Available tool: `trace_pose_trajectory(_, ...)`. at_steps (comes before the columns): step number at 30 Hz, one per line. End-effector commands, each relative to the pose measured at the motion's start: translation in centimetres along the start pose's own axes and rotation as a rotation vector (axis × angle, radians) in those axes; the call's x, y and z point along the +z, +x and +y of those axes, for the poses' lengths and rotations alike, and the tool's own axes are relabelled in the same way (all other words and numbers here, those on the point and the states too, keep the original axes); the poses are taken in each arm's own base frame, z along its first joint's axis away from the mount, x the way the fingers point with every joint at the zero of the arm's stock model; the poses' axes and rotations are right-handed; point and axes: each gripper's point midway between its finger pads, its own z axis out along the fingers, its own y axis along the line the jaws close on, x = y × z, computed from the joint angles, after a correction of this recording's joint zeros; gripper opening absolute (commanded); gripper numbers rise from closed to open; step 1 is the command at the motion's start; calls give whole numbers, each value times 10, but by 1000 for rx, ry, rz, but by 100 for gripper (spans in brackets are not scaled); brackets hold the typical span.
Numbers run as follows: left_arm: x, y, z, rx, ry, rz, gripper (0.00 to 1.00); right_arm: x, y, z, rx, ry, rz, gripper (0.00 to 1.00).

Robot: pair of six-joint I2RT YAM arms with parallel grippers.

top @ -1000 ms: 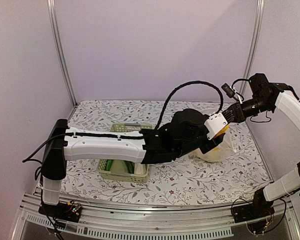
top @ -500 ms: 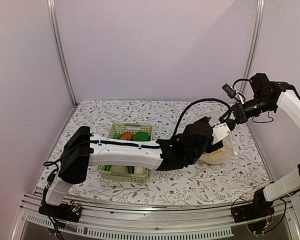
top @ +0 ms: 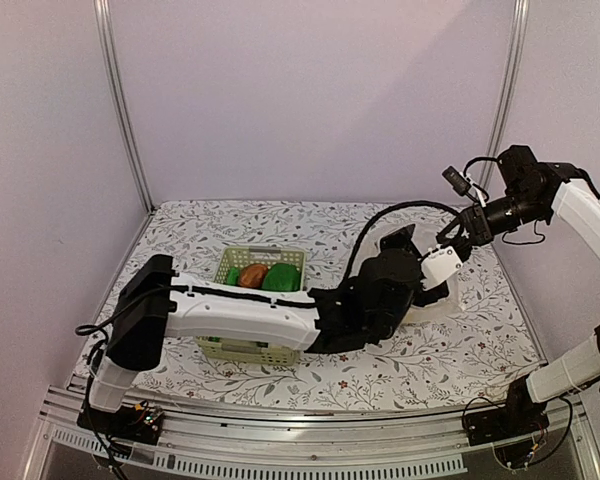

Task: Place the food in the zip-top bag and seal the zipper
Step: Pick up the fake vegetable from the bin.

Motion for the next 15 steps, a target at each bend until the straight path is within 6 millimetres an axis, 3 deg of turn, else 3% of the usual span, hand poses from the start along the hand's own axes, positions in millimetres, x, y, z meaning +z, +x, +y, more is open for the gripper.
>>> trace_pose_trajectory(1, -58, -82, 34, -302, 151, -208, 95, 2, -5, -14, 7, 53, 5, 0)
trace_pose_trajectory(4, -89, -97, 40, -447, 314, -285, 94, 4, -6, -17, 11, 59, 6, 0)
trace_pose_trajectory(6, -100, -94, 43, -508, 360, -286, 94, 4, -5, -19, 13, 62, 7, 0)
trace_pose_trajectory(15, -121, -22, 36, -590, 373, -104, 92, 2, -7, -26, 10, 87, -6, 0)
